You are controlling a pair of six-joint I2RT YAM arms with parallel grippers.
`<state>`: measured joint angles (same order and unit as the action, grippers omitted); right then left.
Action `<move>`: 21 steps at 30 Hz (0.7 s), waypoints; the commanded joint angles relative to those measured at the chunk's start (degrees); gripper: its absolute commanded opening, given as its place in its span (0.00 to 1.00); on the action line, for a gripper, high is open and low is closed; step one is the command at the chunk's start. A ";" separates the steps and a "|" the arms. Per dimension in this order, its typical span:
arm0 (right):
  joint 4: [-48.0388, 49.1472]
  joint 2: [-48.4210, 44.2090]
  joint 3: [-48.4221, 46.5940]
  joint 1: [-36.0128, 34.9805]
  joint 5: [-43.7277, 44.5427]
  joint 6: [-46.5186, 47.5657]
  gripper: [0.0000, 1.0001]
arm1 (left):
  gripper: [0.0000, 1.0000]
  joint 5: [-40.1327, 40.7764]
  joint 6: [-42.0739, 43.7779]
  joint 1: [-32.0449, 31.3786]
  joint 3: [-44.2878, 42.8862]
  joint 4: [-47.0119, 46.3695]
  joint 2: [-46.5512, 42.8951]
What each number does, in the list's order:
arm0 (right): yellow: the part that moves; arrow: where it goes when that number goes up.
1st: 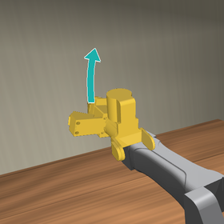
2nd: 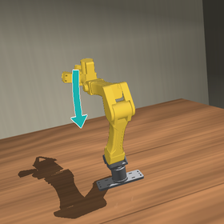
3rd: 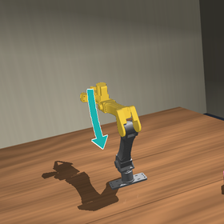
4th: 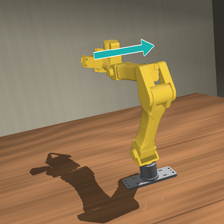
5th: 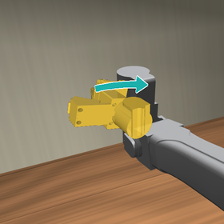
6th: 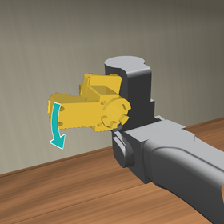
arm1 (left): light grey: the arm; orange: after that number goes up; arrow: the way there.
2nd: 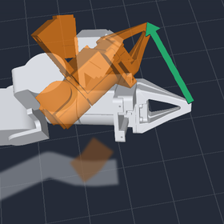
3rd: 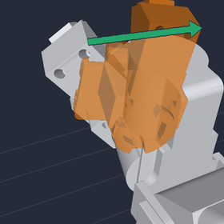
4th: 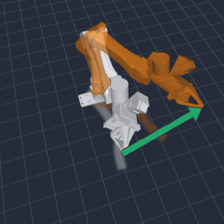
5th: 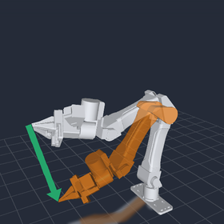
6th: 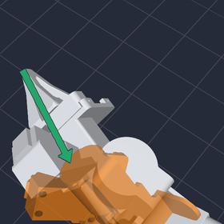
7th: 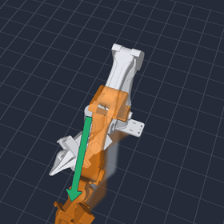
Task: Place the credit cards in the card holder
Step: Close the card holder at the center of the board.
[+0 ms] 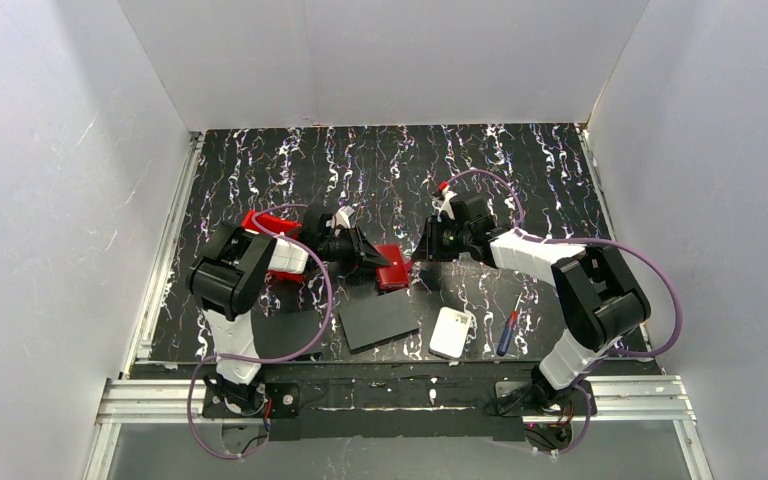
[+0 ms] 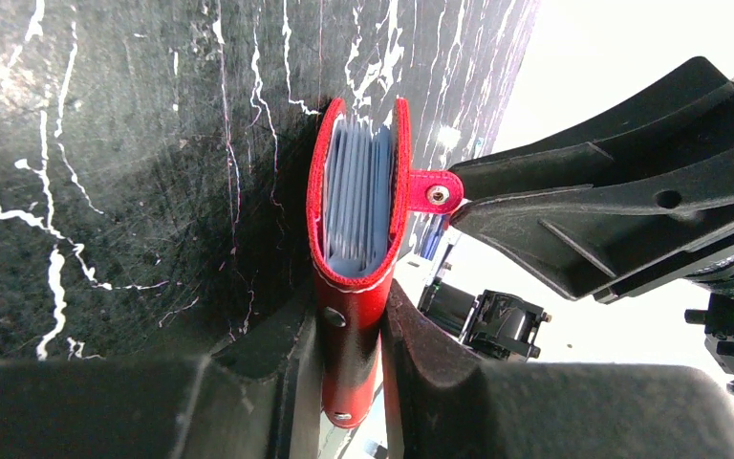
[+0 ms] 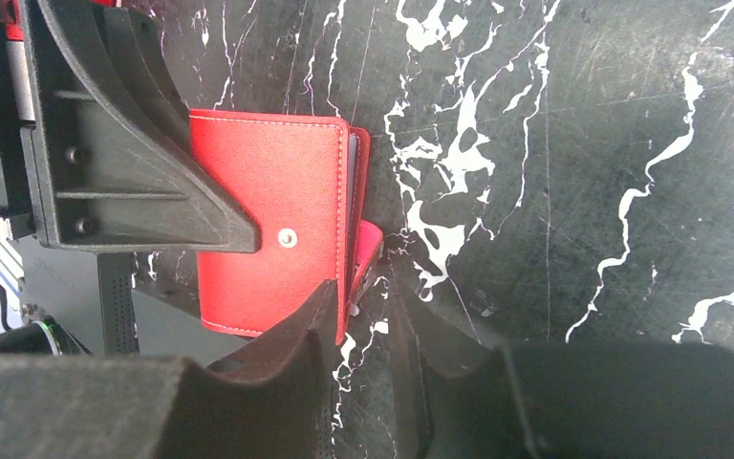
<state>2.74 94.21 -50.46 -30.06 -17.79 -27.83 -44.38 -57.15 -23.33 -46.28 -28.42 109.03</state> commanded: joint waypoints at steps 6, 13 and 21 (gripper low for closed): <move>2.16 0.07 -0.85 0.01 -0.82 -0.48 0.22 | 0.00 -0.60 1.69 -0.17 0.69 1.28 -0.17; 2.15 1.32 -1.19 0.00 -0.74 0.21 0.18 | 0.00 -0.51 1.97 -0.17 0.86 1.38 -0.06; 3.38 1.83 -1.75 -0.22 -3.17 1.30 0.01 | 0.00 -0.44 2.22 -0.16 1.00 1.49 0.14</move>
<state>3.34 95.86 -50.46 -30.06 -18.32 -27.94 -44.36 -56.55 -23.33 -46.22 -28.45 109.03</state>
